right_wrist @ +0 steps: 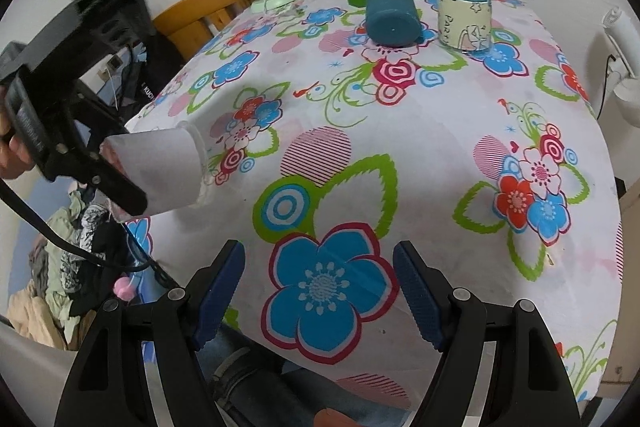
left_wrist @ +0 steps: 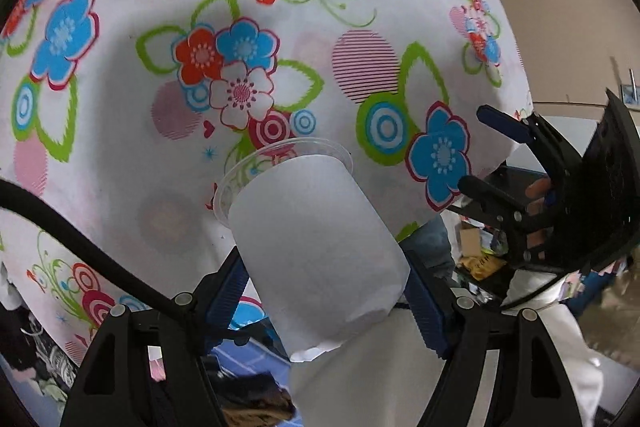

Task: Flip cup upside down
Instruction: 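Rotate the left gripper to turn the white cup rim-down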

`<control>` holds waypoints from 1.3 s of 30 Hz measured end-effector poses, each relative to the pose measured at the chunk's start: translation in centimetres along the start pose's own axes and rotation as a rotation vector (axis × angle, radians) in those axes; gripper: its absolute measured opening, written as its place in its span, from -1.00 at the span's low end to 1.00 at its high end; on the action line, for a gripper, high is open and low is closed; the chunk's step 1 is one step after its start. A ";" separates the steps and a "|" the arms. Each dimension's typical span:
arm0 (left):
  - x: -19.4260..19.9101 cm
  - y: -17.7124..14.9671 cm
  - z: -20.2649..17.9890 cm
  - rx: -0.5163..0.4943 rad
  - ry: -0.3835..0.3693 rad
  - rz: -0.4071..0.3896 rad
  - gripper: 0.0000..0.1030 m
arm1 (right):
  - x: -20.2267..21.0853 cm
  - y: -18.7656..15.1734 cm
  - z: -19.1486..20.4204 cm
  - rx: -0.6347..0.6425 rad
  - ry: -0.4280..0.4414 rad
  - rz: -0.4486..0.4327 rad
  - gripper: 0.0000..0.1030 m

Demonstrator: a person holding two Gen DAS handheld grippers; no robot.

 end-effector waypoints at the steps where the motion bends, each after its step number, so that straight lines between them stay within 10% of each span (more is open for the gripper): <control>1: -0.2 0.2 0.1 0.011 -0.009 0.012 0.50 | -0.1 0.0 0.1 0.002 0.002 0.001 0.53; 39: 0.0 1.5 1.1 0.045 -0.040 0.003 0.66 | -1.0 0.9 0.5 0.024 -0.014 0.007 0.53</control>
Point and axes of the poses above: each gripper's, at about its wrist camera, not at the fingertips, and x roughly against the way its jaws point, z to its left, y to its top, the point moved 6 cm from there along -x, roughly the way its jaws point, and after that the axes turned 14 degrees about -z, right-handed, at the moved point
